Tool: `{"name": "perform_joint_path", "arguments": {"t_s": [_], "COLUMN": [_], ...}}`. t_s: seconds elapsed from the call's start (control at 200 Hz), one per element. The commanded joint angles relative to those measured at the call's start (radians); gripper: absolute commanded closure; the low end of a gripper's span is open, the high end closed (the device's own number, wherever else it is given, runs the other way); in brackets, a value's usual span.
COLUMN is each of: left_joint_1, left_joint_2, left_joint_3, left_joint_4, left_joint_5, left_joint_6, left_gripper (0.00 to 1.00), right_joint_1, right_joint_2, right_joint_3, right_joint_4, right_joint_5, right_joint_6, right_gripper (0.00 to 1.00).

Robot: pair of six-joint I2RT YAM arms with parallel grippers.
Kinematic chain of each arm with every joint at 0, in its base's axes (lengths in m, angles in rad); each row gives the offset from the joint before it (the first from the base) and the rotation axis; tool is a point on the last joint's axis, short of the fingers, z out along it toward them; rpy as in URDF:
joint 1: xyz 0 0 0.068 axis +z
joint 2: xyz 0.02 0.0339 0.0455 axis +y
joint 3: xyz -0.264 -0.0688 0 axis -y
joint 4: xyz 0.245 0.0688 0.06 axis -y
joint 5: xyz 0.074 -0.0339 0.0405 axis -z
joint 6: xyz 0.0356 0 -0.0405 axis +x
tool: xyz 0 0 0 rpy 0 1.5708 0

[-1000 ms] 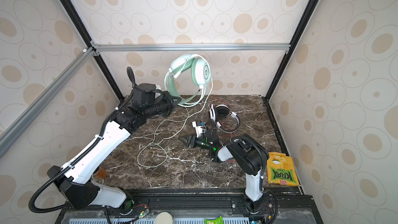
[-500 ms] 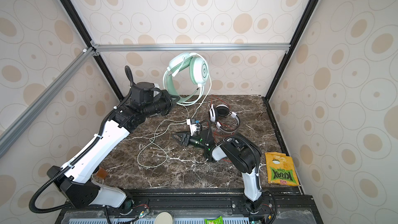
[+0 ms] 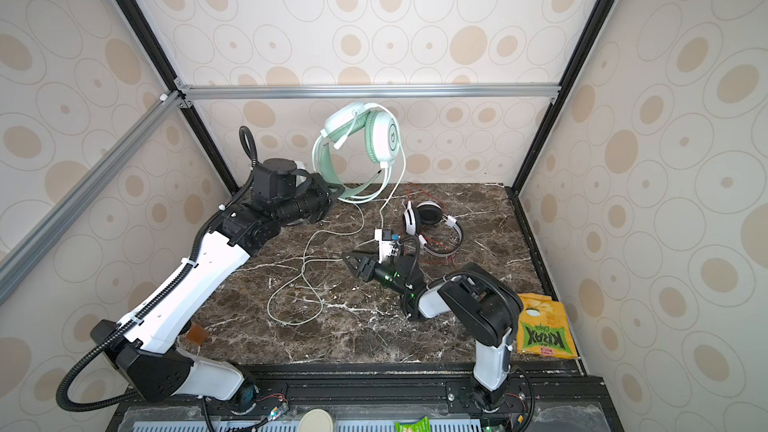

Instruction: Wrap the headphones

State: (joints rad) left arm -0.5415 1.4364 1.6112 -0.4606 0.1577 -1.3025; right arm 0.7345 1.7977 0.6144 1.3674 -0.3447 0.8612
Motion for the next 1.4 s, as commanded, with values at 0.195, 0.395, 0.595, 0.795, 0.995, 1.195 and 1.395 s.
{"name": "perform_joint_path", "arguments": {"t_s": [0.195, 0.395, 0.595, 0.795, 0.995, 1.195, 1.395], "left_joint_1": [0.011, 0.013, 0.012, 0.013, 0.016, 0.021, 0.032], "left_joint_2": [-0.004, -0.047, -0.065, -0.084, -0.094, -0.078, -0.075], "left_joint_3": [0.116, 0.077, 0.096, 0.105, 0.102, 0.108, 0.106], "left_joint_4": [0.052, 0.107, 0.124, 0.143, 0.16, 0.175, 0.174], "left_joint_5": [-0.011, 0.043, 0.095, 0.122, 0.155, 0.192, 0.214], "left_joint_6": [0.028, 0.013, 0.005, 0.001, -0.017, -0.044, -0.064], "left_gripper": [1.0, 1.0, 1.0, 1.0, 1.0, 1.0, 1.0], "right_joint_1": [0.008, -0.01, -0.036, -0.071, -0.072, -0.072, -0.073], "right_joint_2": [-0.296, -0.21, -0.056, 0.092, 0.158, 0.238, 0.288], "right_joint_3": [-0.213, -0.099, -0.013, 0.081, 0.183, 0.263, 0.319], "right_joint_4": [-0.297, -0.315, -0.171, -0.037, -0.061, -0.011, 0.015], "right_joint_5": [0.087, 0.105, 0.137, 0.082, 0.004, -0.029, -0.035], "right_joint_6": [-0.284, -0.395, -0.367, -0.284, -0.26, -0.194, -0.177], "right_gripper": [0.19, 0.2, 0.22, 0.29, 0.31, 0.32, 0.34]}}
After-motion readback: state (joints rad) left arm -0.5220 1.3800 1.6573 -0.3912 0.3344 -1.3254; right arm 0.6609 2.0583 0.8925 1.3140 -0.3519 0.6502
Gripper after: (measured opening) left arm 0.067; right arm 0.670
